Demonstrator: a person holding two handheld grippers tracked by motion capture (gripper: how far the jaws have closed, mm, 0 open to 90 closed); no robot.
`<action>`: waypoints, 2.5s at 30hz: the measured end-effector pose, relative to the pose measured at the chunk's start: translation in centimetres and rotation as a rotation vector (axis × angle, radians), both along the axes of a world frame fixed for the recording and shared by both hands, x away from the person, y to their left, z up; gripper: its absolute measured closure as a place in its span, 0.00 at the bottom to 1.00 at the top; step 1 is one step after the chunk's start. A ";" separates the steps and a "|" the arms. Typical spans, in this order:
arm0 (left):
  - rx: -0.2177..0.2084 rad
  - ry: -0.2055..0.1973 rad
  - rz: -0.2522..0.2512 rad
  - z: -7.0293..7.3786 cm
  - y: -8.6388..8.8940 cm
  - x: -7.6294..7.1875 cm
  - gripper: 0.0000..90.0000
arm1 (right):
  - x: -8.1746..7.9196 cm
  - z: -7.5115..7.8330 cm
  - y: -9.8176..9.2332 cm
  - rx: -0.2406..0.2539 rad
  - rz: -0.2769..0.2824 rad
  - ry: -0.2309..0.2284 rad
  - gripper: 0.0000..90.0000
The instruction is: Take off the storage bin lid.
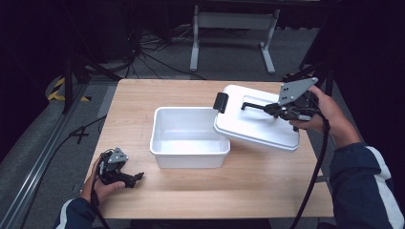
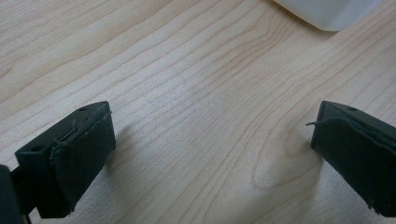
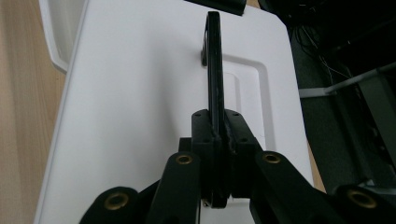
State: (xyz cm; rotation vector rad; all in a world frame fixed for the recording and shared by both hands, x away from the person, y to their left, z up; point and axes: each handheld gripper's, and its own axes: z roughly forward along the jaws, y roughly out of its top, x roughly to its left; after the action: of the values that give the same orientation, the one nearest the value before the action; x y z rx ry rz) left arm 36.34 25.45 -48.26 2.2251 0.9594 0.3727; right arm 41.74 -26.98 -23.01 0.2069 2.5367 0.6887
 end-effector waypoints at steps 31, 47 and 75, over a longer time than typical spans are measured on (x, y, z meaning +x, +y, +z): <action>-0.010 0.015 0.018 0.0 -0.2 0.0 0.00 | 0.4 -4.4 -5.6 0.014 -0.096 0.056 0.94; -0.011 0.015 0.018 0.0 -0.2 0.0 0.00 | 1.6 -8.8 -6.6 -0.008 -0.133 0.134 0.94; -0.011 0.012 0.016 0.0 -0.2 0.0 0.00 | 3.5 -14.8 -5.9 -0.030 -0.151 0.229 0.94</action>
State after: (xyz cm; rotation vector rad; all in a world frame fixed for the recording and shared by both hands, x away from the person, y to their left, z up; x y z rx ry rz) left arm 36.36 25.30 -48.28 2.2128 0.9840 0.3613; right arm 45.28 -32.89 -37.86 0.4870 2.7105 0.5964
